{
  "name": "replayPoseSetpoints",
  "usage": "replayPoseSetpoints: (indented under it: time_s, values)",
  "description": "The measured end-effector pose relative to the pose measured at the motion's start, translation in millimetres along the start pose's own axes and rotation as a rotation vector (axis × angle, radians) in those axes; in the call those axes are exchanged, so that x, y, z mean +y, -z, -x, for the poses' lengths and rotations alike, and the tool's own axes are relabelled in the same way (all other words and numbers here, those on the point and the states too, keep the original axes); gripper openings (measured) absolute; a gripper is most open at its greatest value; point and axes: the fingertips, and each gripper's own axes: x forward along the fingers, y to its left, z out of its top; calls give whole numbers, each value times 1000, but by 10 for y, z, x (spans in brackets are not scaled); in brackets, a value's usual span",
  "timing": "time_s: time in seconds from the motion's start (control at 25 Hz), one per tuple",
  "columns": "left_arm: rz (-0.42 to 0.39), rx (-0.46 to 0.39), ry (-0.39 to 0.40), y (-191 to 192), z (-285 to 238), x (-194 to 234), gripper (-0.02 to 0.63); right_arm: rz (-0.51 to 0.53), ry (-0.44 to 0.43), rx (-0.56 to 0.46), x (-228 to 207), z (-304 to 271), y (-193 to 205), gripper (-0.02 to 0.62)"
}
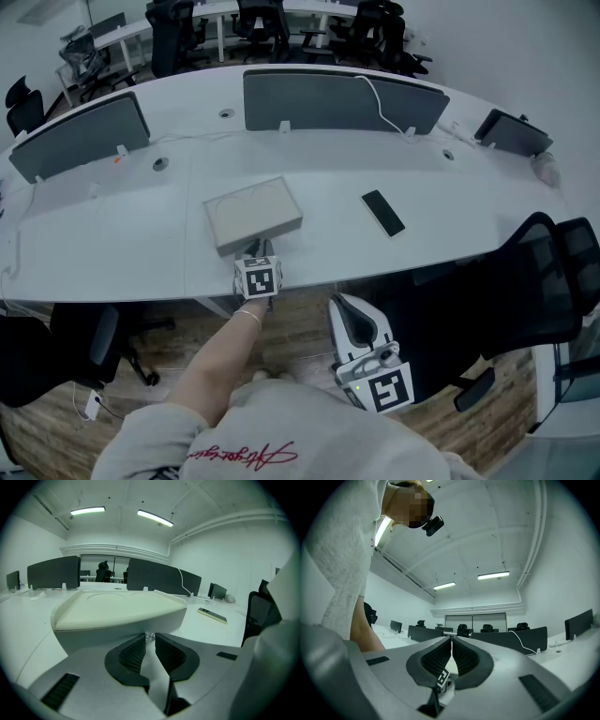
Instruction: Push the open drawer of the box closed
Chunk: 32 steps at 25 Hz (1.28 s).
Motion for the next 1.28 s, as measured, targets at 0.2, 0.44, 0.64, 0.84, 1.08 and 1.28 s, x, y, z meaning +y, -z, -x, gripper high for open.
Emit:
replayPoseSetpoints:
  time_s: [0.2,0.44,0.64,0.84,1.08,1.28]
  values:
    - [-3,8,0,11,-6,-1,75,1,7,1,-20,3,1,20]
    - [-17,-28,22,-27,23,0,77,-1,7,-4,-3,-13,-3,20]
    - [-2,-69,26,-33,103,57,77,-4,4,-2,5,-11,0,20]
    - [5,-80,30,29,239,121,77,-18,-12,-20,55,-36,-11,20]
    - [-12,-145,98,-80,590,36,77,-66,-32,-28,144,-67,-33,20]
    - [-39,-231,166,-241,932,-106,75,-75,-57,-18,220,-94,-36,20]
